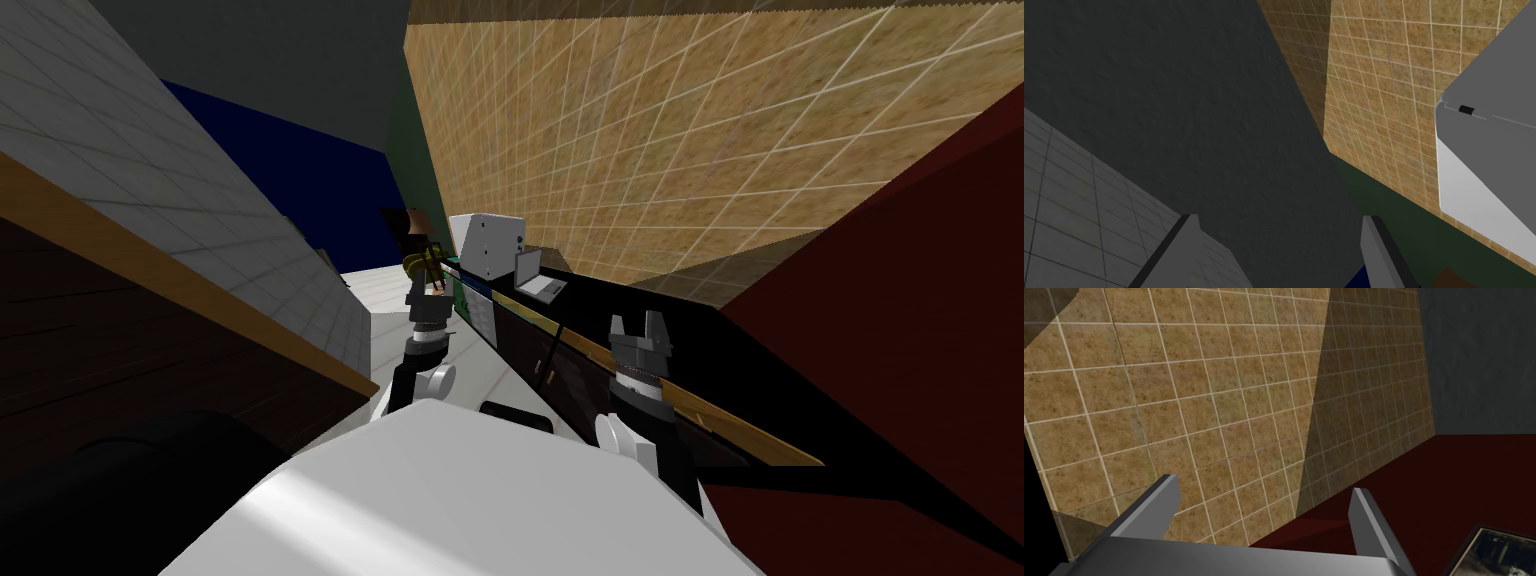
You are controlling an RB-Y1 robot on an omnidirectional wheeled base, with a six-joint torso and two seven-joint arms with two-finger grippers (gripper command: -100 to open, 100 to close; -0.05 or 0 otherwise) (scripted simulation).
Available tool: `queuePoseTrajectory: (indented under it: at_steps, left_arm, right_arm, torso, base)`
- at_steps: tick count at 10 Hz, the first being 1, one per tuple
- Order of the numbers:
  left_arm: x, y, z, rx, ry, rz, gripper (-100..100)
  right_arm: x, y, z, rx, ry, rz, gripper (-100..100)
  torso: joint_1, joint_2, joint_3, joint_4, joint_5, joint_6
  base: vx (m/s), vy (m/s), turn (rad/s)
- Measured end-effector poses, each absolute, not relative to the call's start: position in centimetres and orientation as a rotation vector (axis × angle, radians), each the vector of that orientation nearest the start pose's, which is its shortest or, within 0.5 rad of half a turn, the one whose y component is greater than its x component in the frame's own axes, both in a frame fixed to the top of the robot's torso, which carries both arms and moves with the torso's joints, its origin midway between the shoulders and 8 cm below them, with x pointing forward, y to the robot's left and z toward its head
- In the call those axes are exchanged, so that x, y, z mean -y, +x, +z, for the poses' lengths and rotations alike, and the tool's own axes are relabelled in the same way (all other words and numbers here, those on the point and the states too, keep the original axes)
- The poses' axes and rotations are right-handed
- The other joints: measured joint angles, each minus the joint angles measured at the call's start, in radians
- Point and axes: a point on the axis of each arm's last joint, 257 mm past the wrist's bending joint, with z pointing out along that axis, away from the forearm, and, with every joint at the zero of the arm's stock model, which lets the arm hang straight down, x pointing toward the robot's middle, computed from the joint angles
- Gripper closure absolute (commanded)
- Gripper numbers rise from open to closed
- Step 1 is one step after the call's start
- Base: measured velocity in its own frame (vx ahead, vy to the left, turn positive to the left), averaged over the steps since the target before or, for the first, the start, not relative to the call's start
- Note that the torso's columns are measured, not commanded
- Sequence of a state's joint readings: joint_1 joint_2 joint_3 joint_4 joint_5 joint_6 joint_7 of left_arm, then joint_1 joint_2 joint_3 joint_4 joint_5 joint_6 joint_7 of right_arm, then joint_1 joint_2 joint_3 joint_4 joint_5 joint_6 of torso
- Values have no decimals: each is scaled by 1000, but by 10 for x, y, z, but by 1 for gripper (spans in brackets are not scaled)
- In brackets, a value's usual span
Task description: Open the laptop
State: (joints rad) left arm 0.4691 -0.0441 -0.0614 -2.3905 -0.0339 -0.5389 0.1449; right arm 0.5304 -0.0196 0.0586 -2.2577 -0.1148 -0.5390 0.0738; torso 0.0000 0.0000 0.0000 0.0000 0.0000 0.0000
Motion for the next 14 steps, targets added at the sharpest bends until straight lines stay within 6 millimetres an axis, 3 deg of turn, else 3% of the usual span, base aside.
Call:
queuePoseTrajectory:
  at_steps: [2, 9, 10, 11, 14]
  left_arm:
    - [-253, 314, 88, -435, -575, -1523, 0]
    - [-253, 314, 89, -435, -575, -1523, 0]
    - [-253, 314, 89, -435, -575, -1523, 0]
    - [-253, 314, 88, -435, -575, -1523, 0]
    - [-253, 314, 88, -435, -576, -1523, 0]
  right_arm:
    - [276, 341, 11, -584, 710, 1348, 0]
    - [276, 341, 11, -584, 710, 1348, 0]
    - [276, 341, 11, -584, 710, 1348, -100]
    - [277, 340, 10, -605, 698, 1337, -100]
    - [287, 341, -1, -709, 658, 1262, -100]
  torso:
    - [0, 104, -209, 105, 0, 0]
    - [0, 618, -1234, 617, 0, 0]
    - [0, 691, -1382, 691, 0, 0]
    - [3, 726, -1450, 724, 1, 0]
    - [4, 737, -1476, 738, 1, 0]
  base:
    - [0, 0, 0]
    - [0, 0, 0]
    - [-14, 60, -20]
    - [-33, 117, -36]
    - [-23, 185, -54]
